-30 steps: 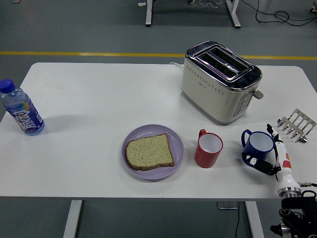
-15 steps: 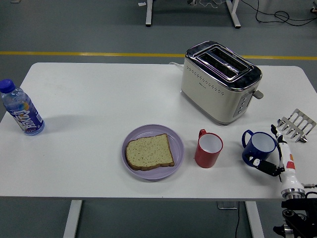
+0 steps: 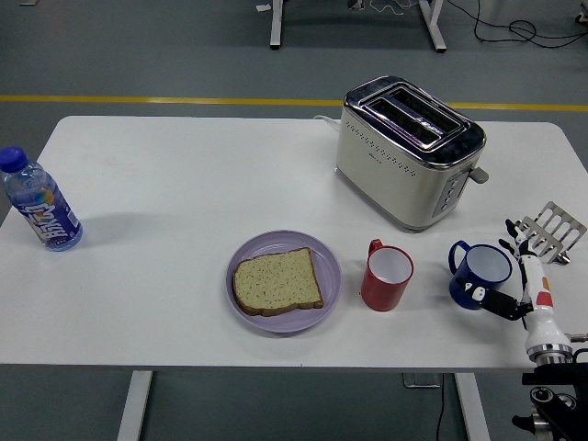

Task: Pick up the cup,pour liquid into bread,place the cup on the desk

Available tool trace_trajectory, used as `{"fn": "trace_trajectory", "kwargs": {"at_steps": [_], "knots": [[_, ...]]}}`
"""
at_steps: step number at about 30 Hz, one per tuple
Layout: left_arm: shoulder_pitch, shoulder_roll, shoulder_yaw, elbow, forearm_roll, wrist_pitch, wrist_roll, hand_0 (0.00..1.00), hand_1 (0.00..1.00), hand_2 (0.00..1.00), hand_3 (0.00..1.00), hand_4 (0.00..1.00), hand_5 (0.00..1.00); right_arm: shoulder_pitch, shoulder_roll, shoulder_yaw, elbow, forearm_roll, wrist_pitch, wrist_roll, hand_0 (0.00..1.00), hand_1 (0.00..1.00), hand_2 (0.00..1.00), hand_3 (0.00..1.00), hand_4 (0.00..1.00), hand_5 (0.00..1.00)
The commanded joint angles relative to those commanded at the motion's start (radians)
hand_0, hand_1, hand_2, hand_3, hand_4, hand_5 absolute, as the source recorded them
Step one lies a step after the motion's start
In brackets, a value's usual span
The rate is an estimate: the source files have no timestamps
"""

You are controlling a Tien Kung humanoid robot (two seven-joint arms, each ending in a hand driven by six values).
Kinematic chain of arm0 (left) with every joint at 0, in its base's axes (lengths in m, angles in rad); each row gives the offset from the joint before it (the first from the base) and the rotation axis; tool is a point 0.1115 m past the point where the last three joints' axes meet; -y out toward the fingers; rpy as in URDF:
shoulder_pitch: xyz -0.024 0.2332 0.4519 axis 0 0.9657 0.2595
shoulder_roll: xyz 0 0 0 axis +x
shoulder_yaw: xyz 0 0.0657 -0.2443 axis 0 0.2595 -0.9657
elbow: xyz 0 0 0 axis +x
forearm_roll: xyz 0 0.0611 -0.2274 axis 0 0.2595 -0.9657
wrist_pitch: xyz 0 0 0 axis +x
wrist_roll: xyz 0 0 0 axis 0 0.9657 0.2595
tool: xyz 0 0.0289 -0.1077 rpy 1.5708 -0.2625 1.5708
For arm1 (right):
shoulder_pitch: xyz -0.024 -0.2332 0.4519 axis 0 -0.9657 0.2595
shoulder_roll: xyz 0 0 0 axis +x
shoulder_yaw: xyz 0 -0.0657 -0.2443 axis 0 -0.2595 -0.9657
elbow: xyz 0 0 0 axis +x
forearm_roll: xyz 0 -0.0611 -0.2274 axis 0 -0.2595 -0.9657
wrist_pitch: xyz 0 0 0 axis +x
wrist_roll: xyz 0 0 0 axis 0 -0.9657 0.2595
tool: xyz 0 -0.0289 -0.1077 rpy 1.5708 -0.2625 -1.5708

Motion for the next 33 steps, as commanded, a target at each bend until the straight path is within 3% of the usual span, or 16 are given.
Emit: {"fn": "trace_trajectory", "kwargs": {"at_steps": [17,33], "knots": [[-0.004,0.001,0.005,0.001,-0.008,0.001,-0.002,0.681,0.685,0.693,0.542,0.251,0.998,-0.038,-0.021,0.101,0.192,-0.054,-0.045,-0.029,0.998,0.899,0.998,0.998,0.998,0.002],[-0.005,0.001,0.008,0.001,-0.013,0.001,-0.004,0.682,0.684,0.692,0.541,0.250,0.998,-0.056,-0.046,0.243,0.401,0.031,-0.006,-0.053,0.998,0.902,0.998,0.998,0.998,0.002]]}}
